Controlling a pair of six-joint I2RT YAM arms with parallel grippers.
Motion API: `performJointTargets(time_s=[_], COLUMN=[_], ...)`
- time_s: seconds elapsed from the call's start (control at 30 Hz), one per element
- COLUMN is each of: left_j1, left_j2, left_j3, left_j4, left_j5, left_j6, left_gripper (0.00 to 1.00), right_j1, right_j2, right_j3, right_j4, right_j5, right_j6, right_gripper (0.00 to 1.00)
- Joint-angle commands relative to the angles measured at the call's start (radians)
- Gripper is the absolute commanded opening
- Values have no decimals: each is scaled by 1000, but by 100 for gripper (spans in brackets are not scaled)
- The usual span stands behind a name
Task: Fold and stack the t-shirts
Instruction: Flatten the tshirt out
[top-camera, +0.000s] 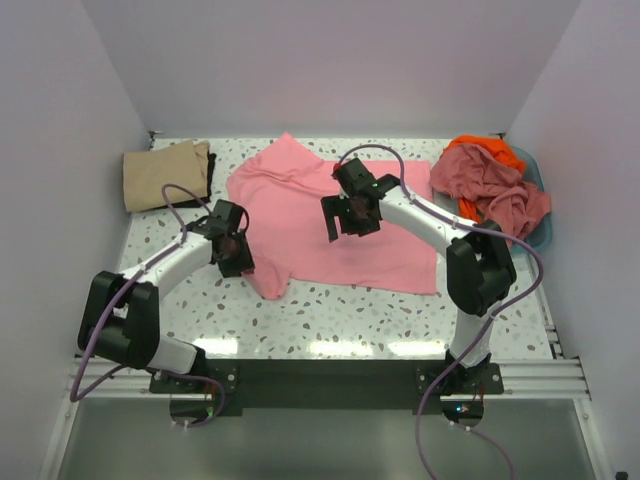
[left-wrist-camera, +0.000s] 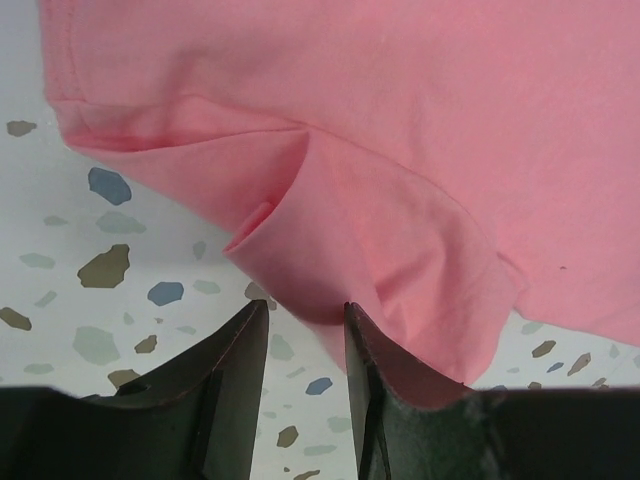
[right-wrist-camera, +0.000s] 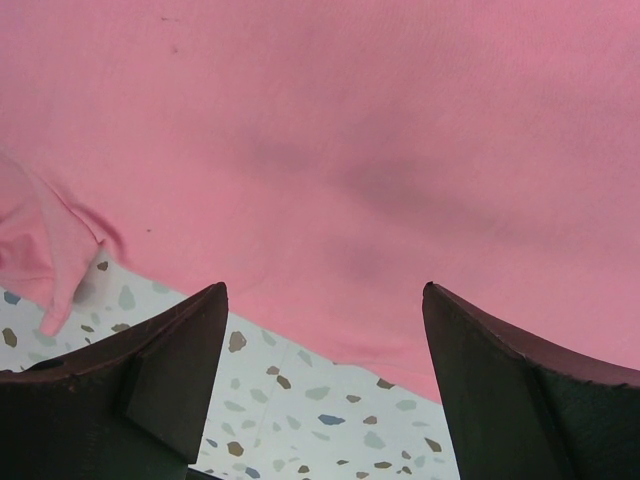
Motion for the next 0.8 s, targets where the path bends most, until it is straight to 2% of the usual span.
performJointTargets(time_s=[0.0,0.33,0.47,0.6,0.77], left_j1=[0,-12,-21,-40,-40], left_j2=[20,162,211,210,115], left_j3=[7,173,196,202,198], left_j4=[69,132,157,200,146], left_j5=[29,60,83,114,7], left_j6=[9,23,20,23,35], left_gripper=[41,40,40,40,41], right_j1=[-5,-11,-12,-12,-12], right_j2=[-27,-32,-27,-22,-27], right_j3=[8,13,10,17,13], right_j4=[-12,-19,-19,-24,-24], right_j5=[4,7,4,4,4], right_j6=[9,11,12,11,11], right_gripper=[82,82,82,82,82])
